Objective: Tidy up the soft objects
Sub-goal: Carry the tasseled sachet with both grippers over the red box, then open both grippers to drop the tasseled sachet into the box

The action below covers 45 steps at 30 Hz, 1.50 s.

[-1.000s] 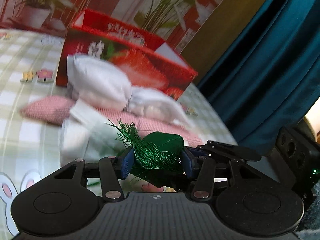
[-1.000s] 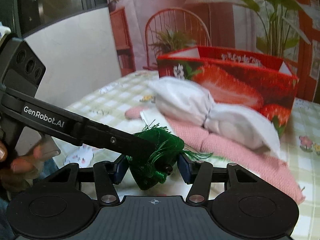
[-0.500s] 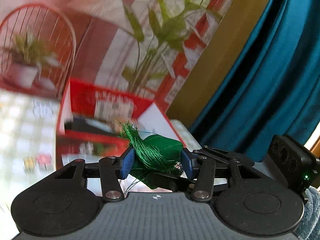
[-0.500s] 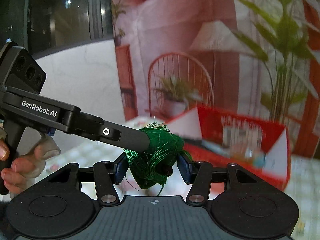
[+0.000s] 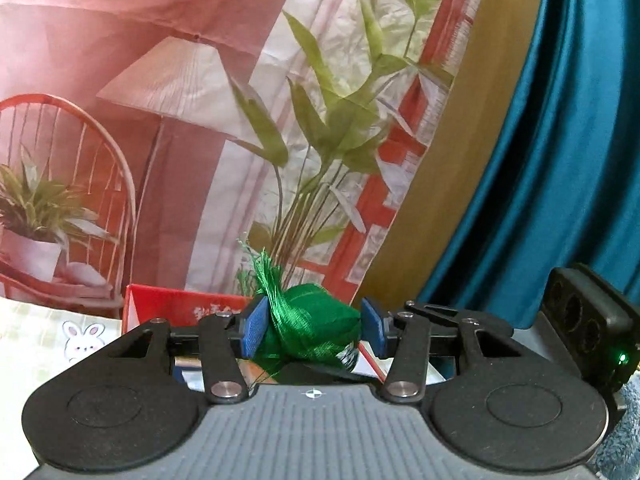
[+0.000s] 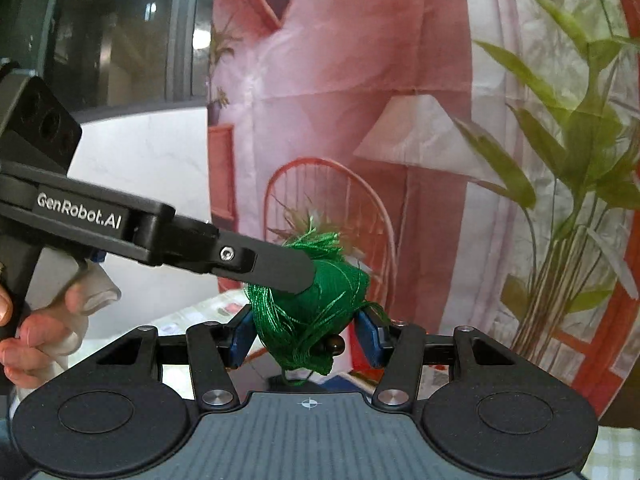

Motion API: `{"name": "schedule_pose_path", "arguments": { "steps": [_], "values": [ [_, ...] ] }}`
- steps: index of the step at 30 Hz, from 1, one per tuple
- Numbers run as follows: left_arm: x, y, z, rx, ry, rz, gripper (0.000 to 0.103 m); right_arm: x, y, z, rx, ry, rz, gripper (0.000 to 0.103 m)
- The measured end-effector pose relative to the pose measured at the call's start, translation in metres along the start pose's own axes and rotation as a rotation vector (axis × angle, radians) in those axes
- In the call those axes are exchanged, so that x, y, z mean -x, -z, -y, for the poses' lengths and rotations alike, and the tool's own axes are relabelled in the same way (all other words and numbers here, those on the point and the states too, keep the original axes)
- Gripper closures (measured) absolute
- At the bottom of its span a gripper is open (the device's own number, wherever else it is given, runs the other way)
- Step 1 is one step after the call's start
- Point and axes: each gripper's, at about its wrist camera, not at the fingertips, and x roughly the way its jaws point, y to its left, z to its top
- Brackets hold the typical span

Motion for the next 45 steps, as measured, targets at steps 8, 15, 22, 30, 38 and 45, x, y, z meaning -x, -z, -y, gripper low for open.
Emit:
{"name": "schedule_pose_path", "arguments": {
  "steps": [8,15,22,30,38,45],
  "values": [
    [-0.058,0.003,-0.031,0.05,0.017,-0.053,0.051,-0.058,0.008,0.024,0.025,0.015,-0.125,0.054],
    [-0.097,0.011,-0.062,0.14,0.027,-0.103,0.051,-0.09,0.023,0.046,-0.006,0.052,-0.224,0.055],
    [-0.121,0.02,-0.079,0.189,0.009,-0.137,0.051,-0.105,0.032,0.071,-0.04,0.133,-0.307,0.055],
    [-0.109,0.017,-0.081,0.104,-0.128,-0.133,0.05,-0.103,0.042,0.085,-0.094,0.238,-0.337,0.047],
    [-0.078,0.014,-0.066,0.004,-0.226,-0.104,0.017,-0.072,0.037,0.081,-0.078,0.315,-0.284,0.015],
    [-0.042,0.02,-0.049,-0.039,-0.297,-0.085,0.0,-0.033,0.042,0.066,-0.116,0.371,-0.22,0.0]
  ]
}}
